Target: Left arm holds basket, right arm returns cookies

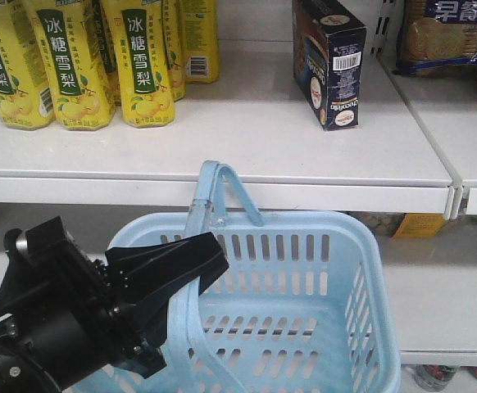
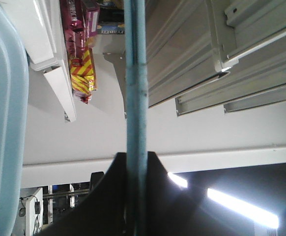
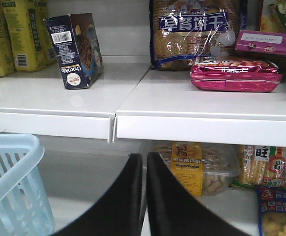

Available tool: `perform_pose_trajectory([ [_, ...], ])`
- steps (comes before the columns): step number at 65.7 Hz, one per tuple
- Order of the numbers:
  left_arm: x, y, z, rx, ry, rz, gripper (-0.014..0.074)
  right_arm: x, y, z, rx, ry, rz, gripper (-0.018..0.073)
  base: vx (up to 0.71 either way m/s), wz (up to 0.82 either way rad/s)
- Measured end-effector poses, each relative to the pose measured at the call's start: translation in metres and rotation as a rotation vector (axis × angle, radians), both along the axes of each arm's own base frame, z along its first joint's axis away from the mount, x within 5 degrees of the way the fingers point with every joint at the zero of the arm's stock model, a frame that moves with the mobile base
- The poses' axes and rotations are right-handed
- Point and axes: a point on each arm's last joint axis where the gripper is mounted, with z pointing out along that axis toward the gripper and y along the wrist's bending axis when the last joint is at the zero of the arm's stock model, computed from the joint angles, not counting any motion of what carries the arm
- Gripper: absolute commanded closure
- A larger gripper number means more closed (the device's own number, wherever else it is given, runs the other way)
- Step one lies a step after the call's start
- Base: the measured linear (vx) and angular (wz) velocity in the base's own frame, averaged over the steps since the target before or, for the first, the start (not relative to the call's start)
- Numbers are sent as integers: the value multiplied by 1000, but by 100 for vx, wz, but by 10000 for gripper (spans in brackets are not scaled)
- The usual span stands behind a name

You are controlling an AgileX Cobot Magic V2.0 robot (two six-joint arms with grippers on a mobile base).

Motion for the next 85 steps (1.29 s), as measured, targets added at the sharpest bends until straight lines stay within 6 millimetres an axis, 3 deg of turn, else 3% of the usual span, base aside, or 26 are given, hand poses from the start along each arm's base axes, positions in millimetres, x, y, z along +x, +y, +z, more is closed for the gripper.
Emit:
perform_pose_trajectory([
  [44, -17, 38, 3, 191, 212, 163, 599, 0, 0, 0, 0, 0, 0, 568, 0, 0],
  [85, -26, 112, 10, 259, 298, 564, 599, 0, 0, 0, 0, 0, 0, 568, 0, 0],
])
